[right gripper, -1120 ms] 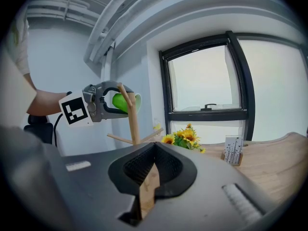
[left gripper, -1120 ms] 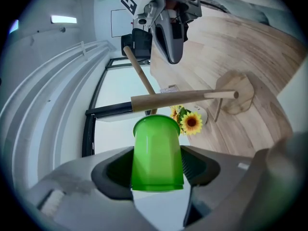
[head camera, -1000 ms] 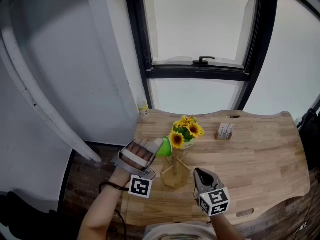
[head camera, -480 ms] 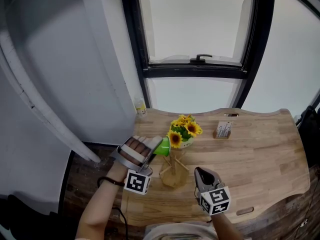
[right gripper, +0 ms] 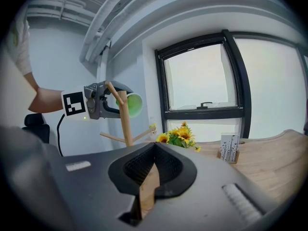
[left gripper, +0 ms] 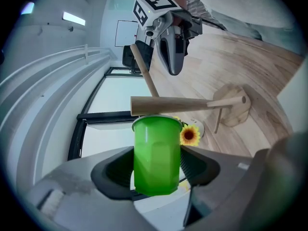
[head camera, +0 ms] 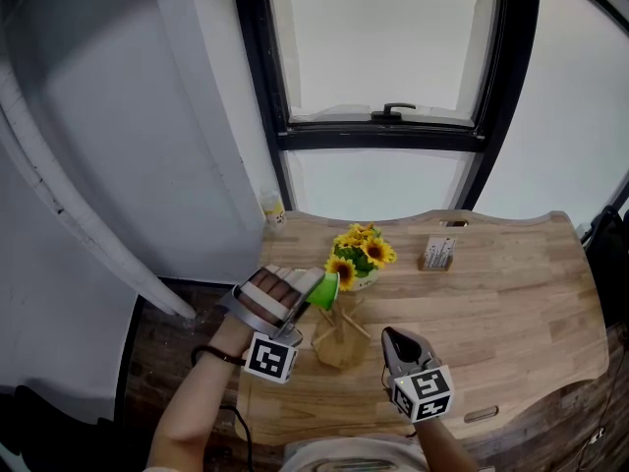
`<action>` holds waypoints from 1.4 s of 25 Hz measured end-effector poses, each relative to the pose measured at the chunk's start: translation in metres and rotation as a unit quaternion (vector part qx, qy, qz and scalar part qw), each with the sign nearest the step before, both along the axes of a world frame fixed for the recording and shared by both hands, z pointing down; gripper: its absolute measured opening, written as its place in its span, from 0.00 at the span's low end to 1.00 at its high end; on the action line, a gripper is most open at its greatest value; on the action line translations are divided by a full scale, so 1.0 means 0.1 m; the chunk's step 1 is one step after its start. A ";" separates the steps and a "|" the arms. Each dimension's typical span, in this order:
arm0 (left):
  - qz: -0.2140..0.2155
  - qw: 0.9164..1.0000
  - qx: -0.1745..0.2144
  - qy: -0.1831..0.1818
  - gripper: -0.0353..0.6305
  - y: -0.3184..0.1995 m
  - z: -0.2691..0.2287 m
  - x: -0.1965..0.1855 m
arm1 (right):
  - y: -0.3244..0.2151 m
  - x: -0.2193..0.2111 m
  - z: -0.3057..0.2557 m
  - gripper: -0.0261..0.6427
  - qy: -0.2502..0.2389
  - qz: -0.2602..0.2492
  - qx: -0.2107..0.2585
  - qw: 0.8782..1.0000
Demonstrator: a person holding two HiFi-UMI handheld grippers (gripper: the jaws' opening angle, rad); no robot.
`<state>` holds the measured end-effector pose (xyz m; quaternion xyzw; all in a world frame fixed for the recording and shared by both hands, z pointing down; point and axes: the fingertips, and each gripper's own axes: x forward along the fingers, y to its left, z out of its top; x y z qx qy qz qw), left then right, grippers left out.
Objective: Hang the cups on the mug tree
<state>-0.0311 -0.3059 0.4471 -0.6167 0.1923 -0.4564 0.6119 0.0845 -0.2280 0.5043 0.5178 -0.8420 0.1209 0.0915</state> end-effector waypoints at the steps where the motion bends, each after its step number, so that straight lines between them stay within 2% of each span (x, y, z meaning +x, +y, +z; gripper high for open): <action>1: 0.001 1.000 -0.003 0.001 0.48 0.00 0.00 0.00 | 0.00 0.00 0.00 0.04 0.000 0.001 0.000 1.000; 11: -0.001 0.998 -0.027 0.053 0.52 0.00 0.01 0.02 | -0.02 0.01 0.05 0.04 0.001 0.003 -0.005 1.000; 24: -0.004 0.997 -0.025 0.078 0.55 0.01 -0.05 -0.04 | -0.01 -0.03 0.04 0.04 0.003 0.003 -0.005 1.000; 30: -0.013 0.990 -0.048 0.129 0.58 0.03 -0.10 -0.10 | 0.00 -0.04 0.04 0.04 0.003 0.002 -0.004 1.000; 35: -0.027 0.988 -0.053 0.144 0.58 0.02 -0.08 -0.20 | 0.01 -0.06 0.02 0.04 0.004 0.000 -0.004 1.000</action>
